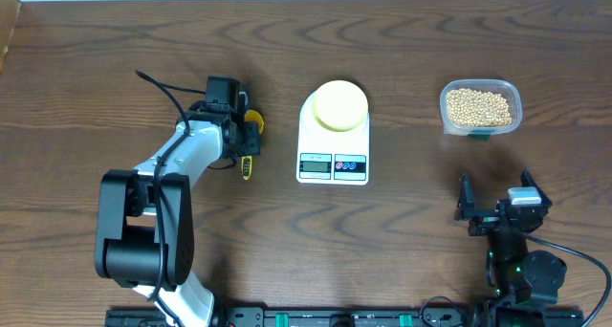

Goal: Scoop item into bowl and weigh 50g on scale
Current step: 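Move the left gripper over the yellow scoop handle and lower, then close the left gripper on the yellow scoop handle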

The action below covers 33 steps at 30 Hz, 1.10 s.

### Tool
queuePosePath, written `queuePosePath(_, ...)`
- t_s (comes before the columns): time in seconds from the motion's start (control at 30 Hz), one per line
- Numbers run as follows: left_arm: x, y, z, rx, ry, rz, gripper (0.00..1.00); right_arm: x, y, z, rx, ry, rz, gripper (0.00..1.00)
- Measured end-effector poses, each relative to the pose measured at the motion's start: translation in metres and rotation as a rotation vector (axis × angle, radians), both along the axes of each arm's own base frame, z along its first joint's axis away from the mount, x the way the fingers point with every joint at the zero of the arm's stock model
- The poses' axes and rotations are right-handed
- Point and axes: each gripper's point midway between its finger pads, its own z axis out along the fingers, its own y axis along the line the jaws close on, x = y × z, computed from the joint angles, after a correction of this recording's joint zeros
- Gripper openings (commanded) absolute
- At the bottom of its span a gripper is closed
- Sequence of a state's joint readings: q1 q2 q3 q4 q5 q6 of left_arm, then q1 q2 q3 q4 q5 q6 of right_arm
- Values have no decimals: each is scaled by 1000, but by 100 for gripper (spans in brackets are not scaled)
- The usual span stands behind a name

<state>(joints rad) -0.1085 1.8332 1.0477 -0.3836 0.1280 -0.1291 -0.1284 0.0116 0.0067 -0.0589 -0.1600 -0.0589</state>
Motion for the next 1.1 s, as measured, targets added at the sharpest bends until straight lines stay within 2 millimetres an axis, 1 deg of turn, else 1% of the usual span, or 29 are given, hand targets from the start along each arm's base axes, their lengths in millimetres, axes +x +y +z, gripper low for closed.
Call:
queuePosePath(0.27, 1, 0, 0, -15, 2, 46, 40, 0, 0, 0, 0, 0, 0, 99)
queuePosePath(0.63, 1, -2, -4, -29, 11, 96, 38, 0, 0, 0, 0, 0, 0, 99)
queuePosePath(0.67, 2, -3, -4, -29, 8, 94, 37, 0, 0, 0, 0, 0, 0, 99)
queuePosePath(0.73, 3, -6, -3, -30, 1, 86, 32, 0, 0, 0, 0, 0, 0, 99)
queuePosePath(0.83, 6, -7, -4, -31, -8, 87, 29, 0, 0, 0, 0, 0, 0, 99)
queuePosePath(1.1, 8, -7, -4, -33, -16, 87, 28, 0, 0, 0, 0, 0, 0, 99)
